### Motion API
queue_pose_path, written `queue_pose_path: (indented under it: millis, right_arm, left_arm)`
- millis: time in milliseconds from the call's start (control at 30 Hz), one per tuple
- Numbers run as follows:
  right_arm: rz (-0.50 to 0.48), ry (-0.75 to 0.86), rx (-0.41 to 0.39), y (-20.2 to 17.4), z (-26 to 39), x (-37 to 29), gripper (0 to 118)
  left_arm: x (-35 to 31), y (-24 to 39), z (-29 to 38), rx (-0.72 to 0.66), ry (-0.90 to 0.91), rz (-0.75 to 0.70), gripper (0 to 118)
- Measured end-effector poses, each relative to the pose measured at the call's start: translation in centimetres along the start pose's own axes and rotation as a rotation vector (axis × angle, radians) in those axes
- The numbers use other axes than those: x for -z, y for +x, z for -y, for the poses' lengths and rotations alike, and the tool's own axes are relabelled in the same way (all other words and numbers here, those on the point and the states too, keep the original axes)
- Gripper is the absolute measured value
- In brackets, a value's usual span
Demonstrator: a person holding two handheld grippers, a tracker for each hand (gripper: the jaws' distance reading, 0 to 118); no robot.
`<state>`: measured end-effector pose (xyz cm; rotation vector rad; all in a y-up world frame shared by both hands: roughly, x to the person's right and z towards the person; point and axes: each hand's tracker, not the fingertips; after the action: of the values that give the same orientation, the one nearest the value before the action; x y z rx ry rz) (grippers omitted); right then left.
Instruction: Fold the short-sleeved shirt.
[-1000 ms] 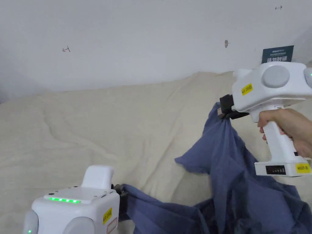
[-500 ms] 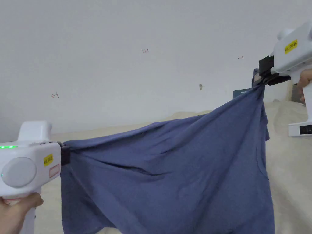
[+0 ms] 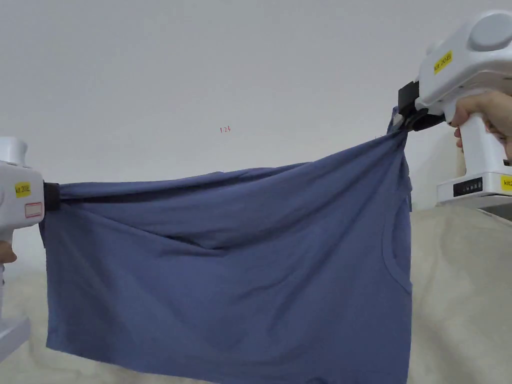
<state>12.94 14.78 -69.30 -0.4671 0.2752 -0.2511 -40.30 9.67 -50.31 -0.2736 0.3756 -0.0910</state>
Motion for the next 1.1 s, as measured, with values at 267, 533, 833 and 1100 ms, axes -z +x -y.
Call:
queue_pose_path:
  millis: [267, 533, 833, 1100]
  right_arm:
    - [-0.018, 0.094, -0.032, -4.1, -7.2, 1.6, 1]
    - [-0.020, 0.125, -0.042, -5.9, -9.1, 2.5, 1]
    - [0.003, 0.043, -0.134, -5.6, -2.5, 5.5, 1]
    - [-0.004, -0.233, -0.135, -0.9, 12.3, 12.7, 1]
  left_arm:
    - [1.9, -1.5, -1.1, -0.027, 0.048, -0.035, 4]
    - [7.0, -1.9, -6.6, -0.050, 0.076, -0.065, 4]
    - [10.4, -0.4, -0.2, 0.012, -0.011, -0.070, 4]
    - [12.5, 2.1, 16.0, 0.012, -0.267, -0.020, 4]
